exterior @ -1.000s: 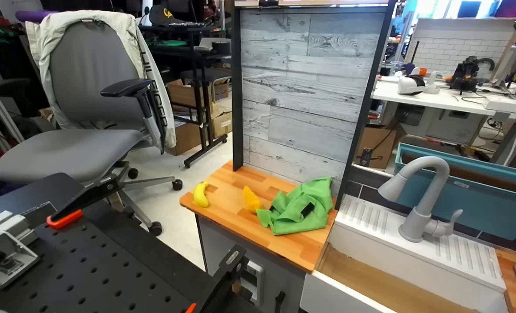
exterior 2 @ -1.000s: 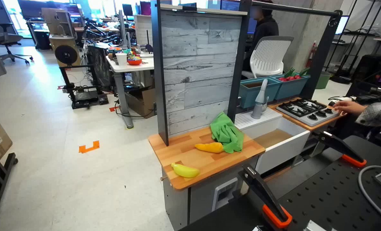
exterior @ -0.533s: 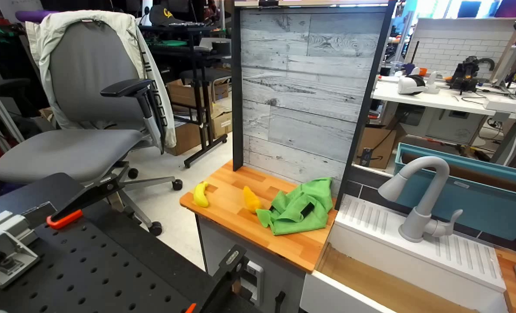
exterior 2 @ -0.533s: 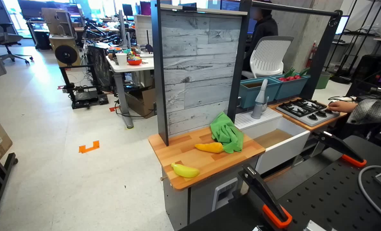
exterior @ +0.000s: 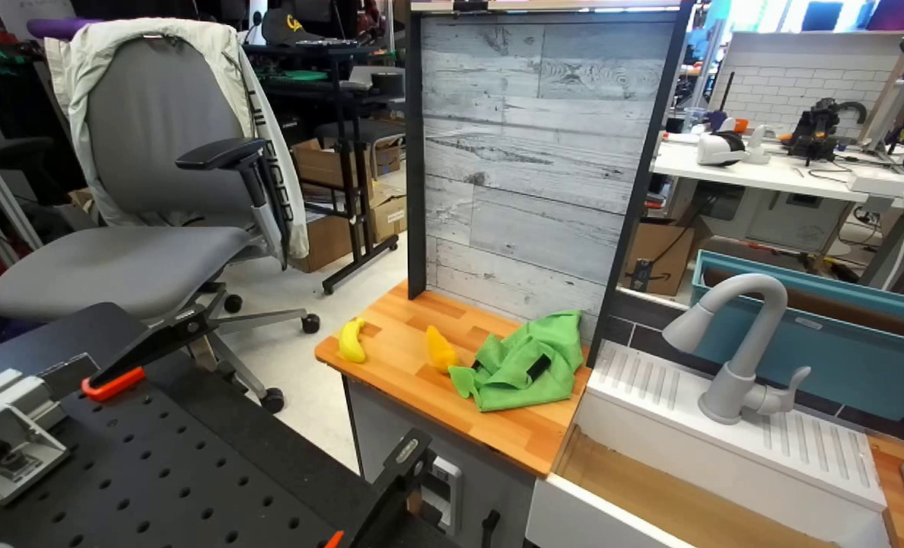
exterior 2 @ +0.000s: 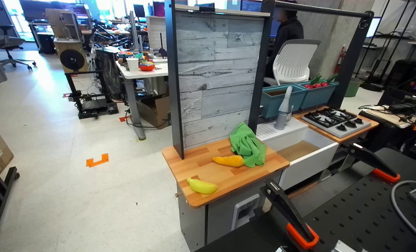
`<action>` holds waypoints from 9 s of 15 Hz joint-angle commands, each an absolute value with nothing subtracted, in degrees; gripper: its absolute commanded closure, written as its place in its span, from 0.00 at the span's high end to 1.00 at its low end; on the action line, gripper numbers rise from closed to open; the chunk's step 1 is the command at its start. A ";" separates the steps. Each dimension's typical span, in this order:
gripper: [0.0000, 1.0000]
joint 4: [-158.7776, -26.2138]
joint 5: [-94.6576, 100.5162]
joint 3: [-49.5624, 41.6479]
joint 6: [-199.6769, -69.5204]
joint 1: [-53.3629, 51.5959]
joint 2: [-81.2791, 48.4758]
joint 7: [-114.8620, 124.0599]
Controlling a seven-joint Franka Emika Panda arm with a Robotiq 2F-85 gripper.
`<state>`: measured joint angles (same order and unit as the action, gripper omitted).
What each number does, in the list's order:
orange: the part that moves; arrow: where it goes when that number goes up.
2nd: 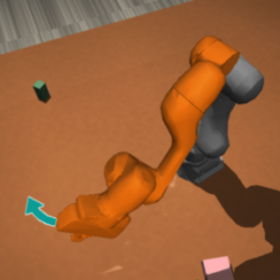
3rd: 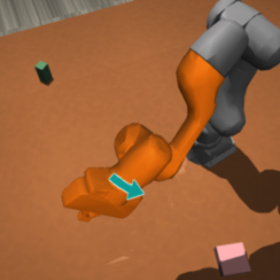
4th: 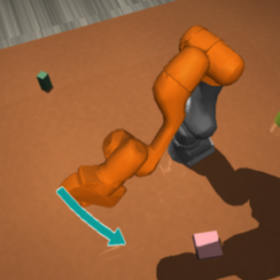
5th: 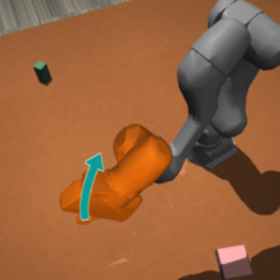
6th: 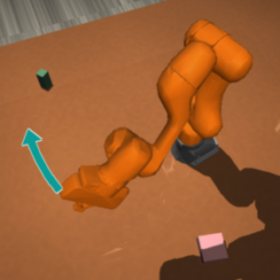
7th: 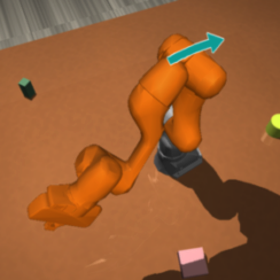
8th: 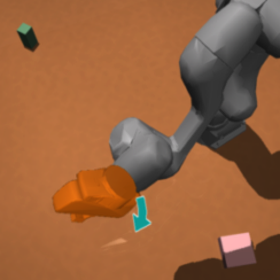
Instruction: Push the faucet to the left.
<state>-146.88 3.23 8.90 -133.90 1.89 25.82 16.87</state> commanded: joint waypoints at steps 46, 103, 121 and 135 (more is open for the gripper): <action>1.00 -115.58 -3.89 -2.27 -142.41 4.00 -16.52 17.19; 0.08 -66.37 -10.73 -8.28 -126.69 17.28 -63.34 11.26; 0.08 -65.50 -11.44 -8.95 -126.88 20.81 -63.74 7.24; 0.08 -67.12 -12.51 -7.48 -128.40 20.14 -63.31 7.00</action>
